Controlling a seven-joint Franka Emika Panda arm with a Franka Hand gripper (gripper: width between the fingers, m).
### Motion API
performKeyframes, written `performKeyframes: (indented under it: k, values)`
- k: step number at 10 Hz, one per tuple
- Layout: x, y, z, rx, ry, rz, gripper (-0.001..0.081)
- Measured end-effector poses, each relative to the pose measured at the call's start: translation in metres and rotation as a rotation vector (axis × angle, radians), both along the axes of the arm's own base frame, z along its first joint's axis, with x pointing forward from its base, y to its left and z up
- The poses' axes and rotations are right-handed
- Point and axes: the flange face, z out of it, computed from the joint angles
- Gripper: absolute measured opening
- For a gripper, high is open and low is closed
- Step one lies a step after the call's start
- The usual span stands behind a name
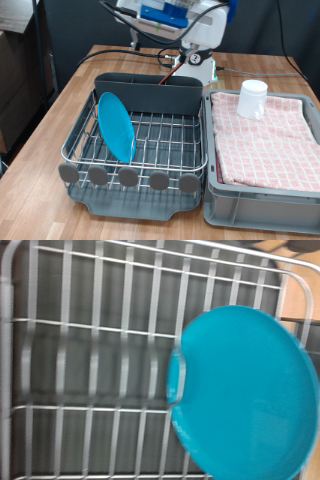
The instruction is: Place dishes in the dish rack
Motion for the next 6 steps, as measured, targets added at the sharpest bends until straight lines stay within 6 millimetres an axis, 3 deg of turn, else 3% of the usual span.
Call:
performKeyframes:
  k: [6]
  values:
    - [-0.015, 0.111, 0.007, 0.102, 0.063, 0.001, 0.0803]
